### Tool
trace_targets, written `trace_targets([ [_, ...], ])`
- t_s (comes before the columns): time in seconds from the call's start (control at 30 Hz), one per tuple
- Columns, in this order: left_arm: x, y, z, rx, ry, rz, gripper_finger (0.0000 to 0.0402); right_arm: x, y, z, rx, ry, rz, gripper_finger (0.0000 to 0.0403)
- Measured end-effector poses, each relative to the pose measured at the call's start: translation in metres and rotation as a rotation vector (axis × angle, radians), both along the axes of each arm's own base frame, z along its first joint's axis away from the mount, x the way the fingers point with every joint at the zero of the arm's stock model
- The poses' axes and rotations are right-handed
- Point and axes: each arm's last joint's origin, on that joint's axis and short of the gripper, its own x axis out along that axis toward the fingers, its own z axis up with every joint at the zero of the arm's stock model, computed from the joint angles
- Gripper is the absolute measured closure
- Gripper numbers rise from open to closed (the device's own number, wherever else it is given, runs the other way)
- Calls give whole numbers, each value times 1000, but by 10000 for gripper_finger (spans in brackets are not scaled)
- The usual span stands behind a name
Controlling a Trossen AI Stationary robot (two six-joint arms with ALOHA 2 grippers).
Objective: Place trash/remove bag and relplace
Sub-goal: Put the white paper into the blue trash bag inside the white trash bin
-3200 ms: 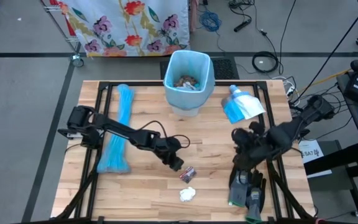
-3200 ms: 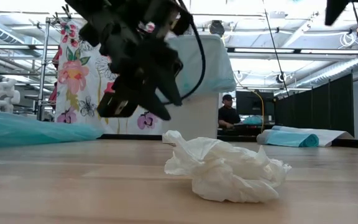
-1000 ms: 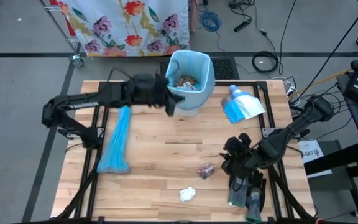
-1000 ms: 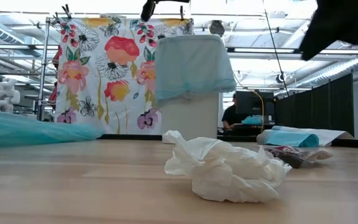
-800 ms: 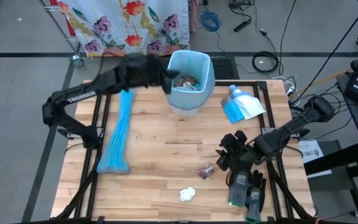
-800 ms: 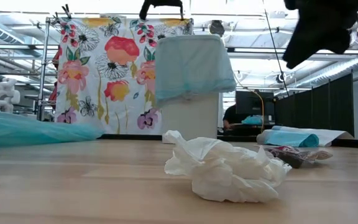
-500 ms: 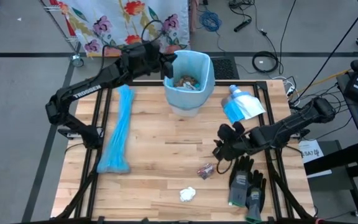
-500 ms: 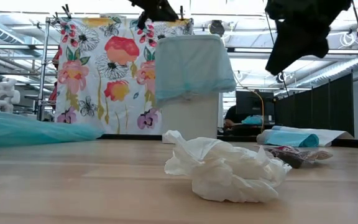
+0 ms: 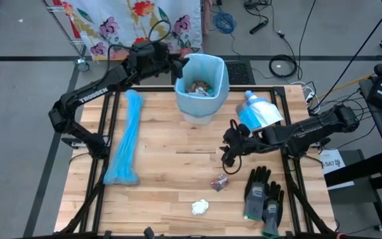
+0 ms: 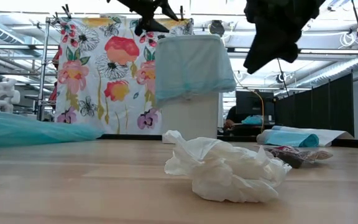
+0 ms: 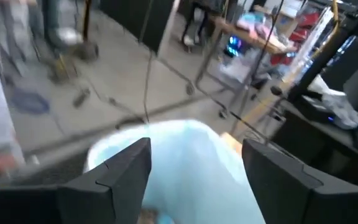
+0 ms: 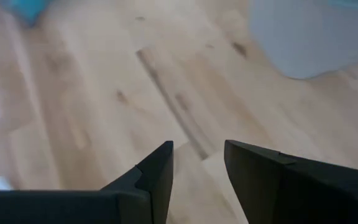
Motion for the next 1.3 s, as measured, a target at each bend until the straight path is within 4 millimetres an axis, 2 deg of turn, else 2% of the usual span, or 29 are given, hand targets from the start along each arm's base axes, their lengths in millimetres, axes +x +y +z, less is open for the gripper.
trace_targets([
  [0.07,-3,-8,5,19,3,-45,147,2,-1,1,38,-7,21,268],
  [0.23,-18,-44,20,64,63,-115,146,-1,1,-5,167,20,-6,268],
  [0.37,-31,-71,17,40,199,-100,146,-12,15,-29,236,74,20,268],
  [0.5,-46,-96,8,-7,300,-130,146,-23,33,-52,219,93,162,268],
  [0.63,-51,-124,-15,-75,391,-178,146,-28,46,-62,139,66,344,268],
  [0.83,-51,-171,-65,-184,420,-159,146,-25,63,-69,-19,45,618,266],
  [1.03,-57,-214,-105,-300,395,-129,146,-15,75,-90,-68,104,693,245],
  [1.17,-63,-234,-115,-373,371,-117,146,-3,81,-95,-83,133,706,214],
  [1.3,-67,-244,-116,-407,330,-104,146,10,87,-99,-137,151,763,174],
])
